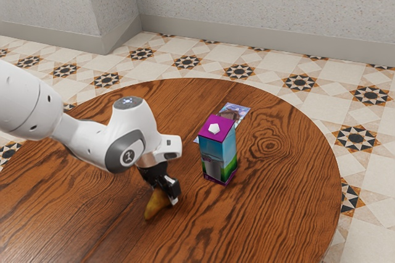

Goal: Place the pear in the bowl.

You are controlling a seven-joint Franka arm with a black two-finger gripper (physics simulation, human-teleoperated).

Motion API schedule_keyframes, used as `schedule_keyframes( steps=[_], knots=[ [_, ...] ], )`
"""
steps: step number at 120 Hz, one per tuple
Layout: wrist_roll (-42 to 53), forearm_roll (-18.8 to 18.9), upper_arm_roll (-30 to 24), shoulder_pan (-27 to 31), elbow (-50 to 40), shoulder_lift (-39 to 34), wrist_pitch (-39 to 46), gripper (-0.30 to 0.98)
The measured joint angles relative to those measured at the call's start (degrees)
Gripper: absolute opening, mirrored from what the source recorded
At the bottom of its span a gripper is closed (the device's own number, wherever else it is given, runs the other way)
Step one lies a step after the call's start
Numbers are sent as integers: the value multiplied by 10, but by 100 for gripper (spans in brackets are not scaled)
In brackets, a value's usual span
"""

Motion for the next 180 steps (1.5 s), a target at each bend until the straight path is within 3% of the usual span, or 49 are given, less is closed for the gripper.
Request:
schedule_keyframes(
  steps=[32, 76, 120, 172, 180],
  knots=[
    [1, 2, 24, 0, 3, -38, -27, 41],
    [27, 19, 127, 5, 81, -69, -120, 42],
    [99, 24, 176, 3, 199, 37, -166, 43],
    [150, 13, 188, 10, 290, 119, -205, 44],
    [156, 11, 188, 11, 299, 127, -209, 49]
  ],
)
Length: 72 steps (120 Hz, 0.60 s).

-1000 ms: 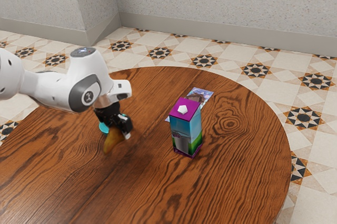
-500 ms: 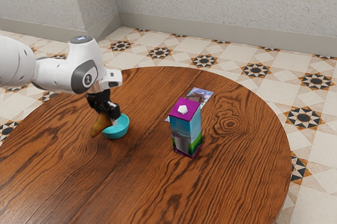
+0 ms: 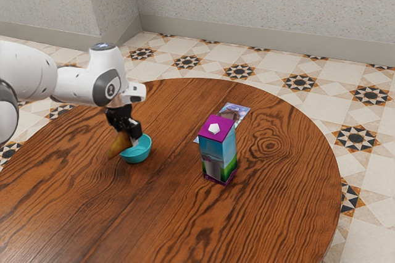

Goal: Place the pear in the bowl.

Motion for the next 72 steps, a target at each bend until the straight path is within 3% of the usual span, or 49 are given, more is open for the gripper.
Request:
schedule_keyframes(
  steps=[36, 52, 72],
  knots=[
    [18, -9, 1, 0, 5, -20, -33, 64],
    [4, -8, -9, -2, 13, -96, -97, 66],
    [-49, 11, -48, -9, 133, -134, -233, 68]
  ],
)
